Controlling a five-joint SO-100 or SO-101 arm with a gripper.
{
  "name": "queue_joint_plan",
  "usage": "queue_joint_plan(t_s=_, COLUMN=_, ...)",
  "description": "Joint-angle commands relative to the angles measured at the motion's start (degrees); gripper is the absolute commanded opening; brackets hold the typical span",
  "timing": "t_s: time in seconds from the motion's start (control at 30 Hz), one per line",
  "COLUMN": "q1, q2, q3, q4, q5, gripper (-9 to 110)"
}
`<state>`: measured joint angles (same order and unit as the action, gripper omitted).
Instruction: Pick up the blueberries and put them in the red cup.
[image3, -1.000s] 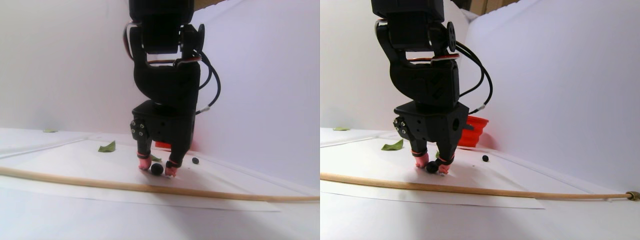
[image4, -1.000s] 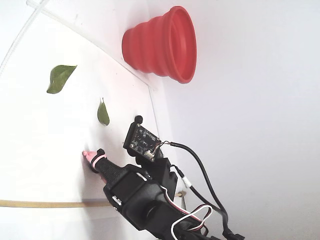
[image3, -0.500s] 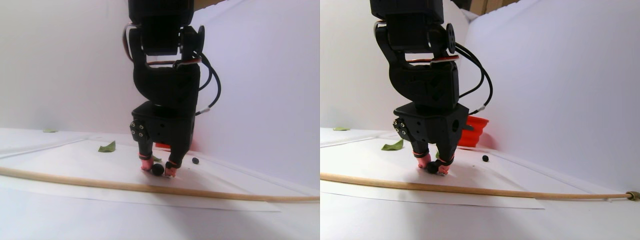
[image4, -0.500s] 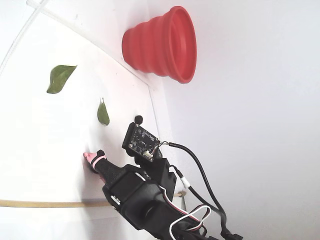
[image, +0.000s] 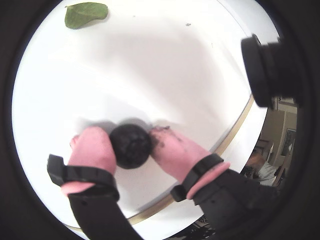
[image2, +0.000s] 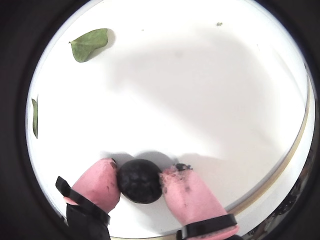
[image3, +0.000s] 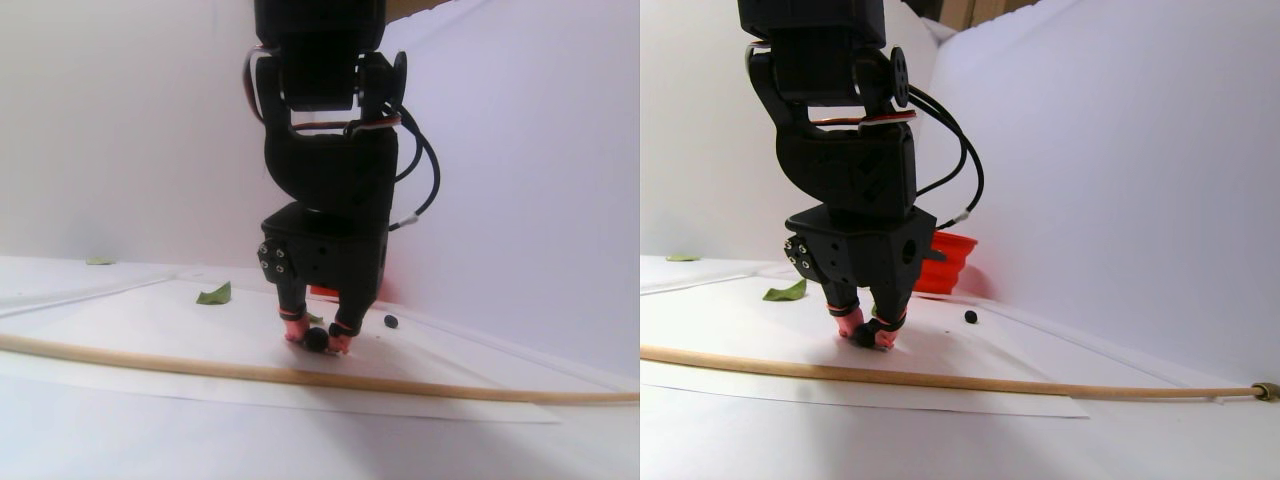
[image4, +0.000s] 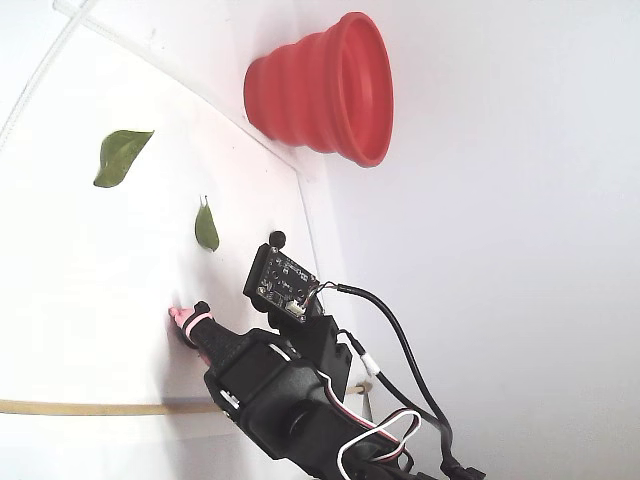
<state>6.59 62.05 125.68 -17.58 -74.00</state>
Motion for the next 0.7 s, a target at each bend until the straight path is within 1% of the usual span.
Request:
queue_joint_plan(t_s=0.0, q1=0.7, q2=3.69, q3=-0.7, q4=-0.97, q5=-1.32, gripper=14)
queue_joint_plan(t_s=0.67, q1=4.31, q2=10.99, q3=0.97, q4=-0.35, q5=-8.53, gripper=14)
